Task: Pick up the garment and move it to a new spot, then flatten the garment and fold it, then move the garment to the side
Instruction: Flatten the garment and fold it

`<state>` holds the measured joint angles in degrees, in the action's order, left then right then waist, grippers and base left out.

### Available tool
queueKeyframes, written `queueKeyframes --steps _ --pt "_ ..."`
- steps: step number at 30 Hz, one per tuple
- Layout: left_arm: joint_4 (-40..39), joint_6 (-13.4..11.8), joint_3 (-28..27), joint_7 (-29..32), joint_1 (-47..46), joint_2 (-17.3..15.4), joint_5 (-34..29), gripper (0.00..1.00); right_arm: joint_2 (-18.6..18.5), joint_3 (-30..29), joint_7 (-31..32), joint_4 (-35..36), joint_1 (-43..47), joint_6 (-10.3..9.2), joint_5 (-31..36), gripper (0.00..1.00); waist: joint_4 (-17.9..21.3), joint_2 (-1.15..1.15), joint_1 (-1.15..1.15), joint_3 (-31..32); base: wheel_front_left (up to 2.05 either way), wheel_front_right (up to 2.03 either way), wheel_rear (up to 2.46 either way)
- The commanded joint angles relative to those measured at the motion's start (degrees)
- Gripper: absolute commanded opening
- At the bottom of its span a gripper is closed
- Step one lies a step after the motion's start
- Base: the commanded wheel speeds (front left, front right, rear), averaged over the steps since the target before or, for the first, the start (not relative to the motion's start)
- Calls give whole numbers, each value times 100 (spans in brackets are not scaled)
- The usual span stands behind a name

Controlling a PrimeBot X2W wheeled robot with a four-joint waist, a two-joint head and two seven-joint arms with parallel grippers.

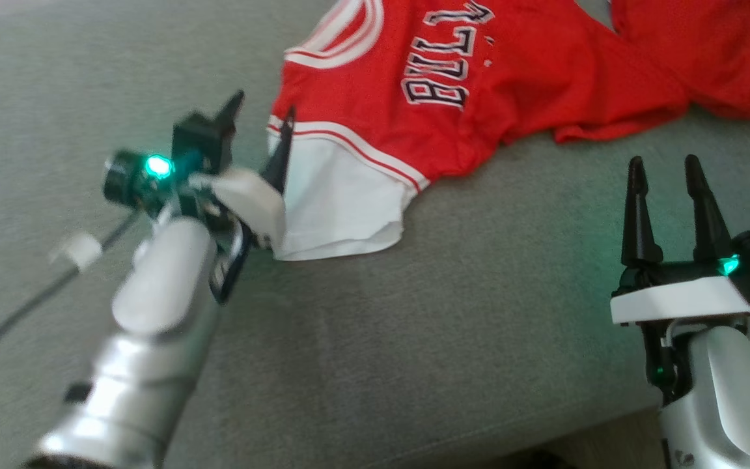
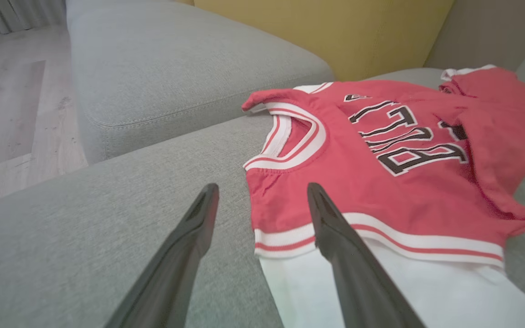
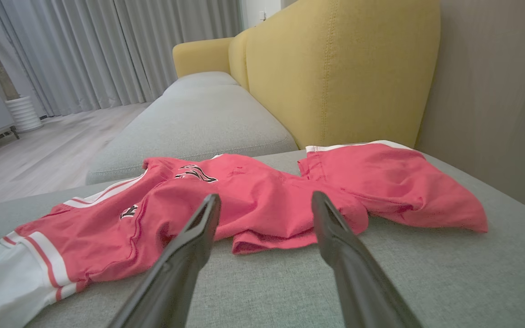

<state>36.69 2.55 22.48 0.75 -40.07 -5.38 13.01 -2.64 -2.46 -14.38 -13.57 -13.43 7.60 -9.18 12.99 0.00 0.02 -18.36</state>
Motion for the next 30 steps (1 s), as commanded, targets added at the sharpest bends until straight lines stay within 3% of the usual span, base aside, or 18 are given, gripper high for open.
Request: queueKeyframes --steps 1,14,15,16,17,30 --pt "81 33 -81 107 -441 -183 -87 100 -24 170 -60 216 -142 -11 -65 100 307 0 -2 -305 0 0 0" --pt "1815 214 13 186 -1481 -244 -67 100 -24 309 -62 391 -195 -11 -275 100 634 0 -2 -619 0 0 0" --pt "1912 243 37 182 -1503 -234 -59 95 -24 302 -62 397 -197 -11 -270 100 624 0 -2 -619 0 0 0" --pt "1993 276 64 163 -1519 -222 -45 10 -24 295 -62 403 -199 -11 -262 100 610 0 -2 -617 0 0 0" --pt "2055 300 77 115 -1533 -211 -26 0 -24 292 -62 409 -202 -11 -247 100 591 0 -2 -615 0 0 0" --pt "2555 169 -227 -1066 -1571 -183 362 0 -24 211 -62 399 -206 -11 107 100 60 0 -2 -298 0 0 0"
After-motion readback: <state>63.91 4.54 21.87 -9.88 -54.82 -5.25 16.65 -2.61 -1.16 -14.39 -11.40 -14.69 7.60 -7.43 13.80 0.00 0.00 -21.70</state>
